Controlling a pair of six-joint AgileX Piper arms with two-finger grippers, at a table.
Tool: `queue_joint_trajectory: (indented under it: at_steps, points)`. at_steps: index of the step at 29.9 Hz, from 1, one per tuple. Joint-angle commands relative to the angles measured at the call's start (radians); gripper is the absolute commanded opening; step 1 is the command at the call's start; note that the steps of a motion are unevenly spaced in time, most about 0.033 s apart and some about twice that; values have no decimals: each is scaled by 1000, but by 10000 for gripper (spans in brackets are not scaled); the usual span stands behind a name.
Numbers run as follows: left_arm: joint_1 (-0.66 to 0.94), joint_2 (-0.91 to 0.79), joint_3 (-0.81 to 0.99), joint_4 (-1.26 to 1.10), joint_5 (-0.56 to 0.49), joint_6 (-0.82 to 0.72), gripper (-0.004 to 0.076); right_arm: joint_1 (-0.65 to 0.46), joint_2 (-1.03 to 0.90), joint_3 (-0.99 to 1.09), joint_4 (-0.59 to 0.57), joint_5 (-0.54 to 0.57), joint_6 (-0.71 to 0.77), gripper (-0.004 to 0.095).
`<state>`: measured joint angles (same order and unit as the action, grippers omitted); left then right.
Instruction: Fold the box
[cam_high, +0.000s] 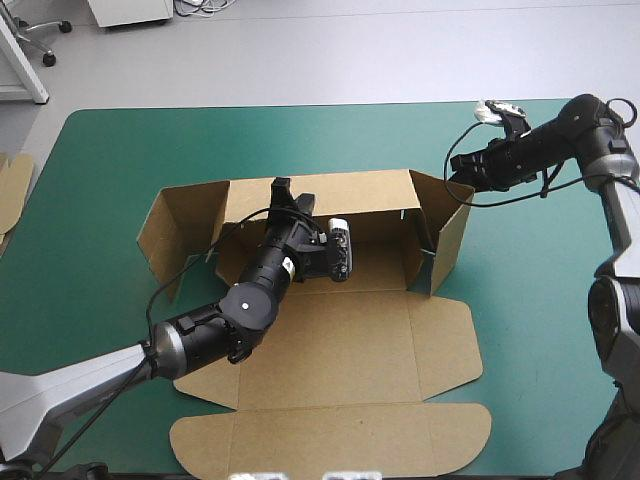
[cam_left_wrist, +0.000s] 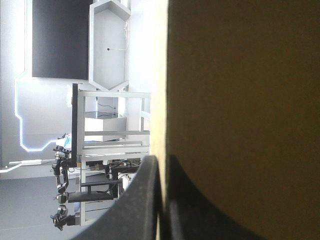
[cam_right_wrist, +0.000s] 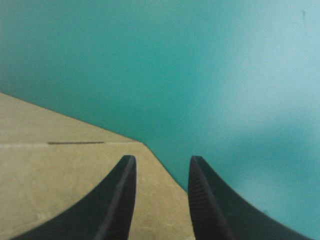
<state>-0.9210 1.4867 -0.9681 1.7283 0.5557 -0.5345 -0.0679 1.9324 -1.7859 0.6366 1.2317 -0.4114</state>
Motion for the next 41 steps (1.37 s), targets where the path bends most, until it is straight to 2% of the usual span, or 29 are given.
queue_joint_trajectory:
  at_steps: [1,10,17,22,27,41]
  points:
    - [-7,-28,-27,34,4,-44,-15,-5,-113,48,125,-35,-70,303]
    - [-7,-28,-27,34,-2,-78,-15,-5,-199,242,262,-95,-212,296]
    - [-7,-28,-27,34,-11,-78,-15,-5,-357,460,367,-269,-391,295]
    - [-7,-21,-27,34,-39,-78,-15,-5,-465,649,542,-395,-613,295]
    - [-7,3,-27,34,-37,-75,-15,-5,-503,772,681,-413,-771,295]
    - [-7,3,-27,34,-41,-62,-15,18,-567,896,824,-454,-1028,295]
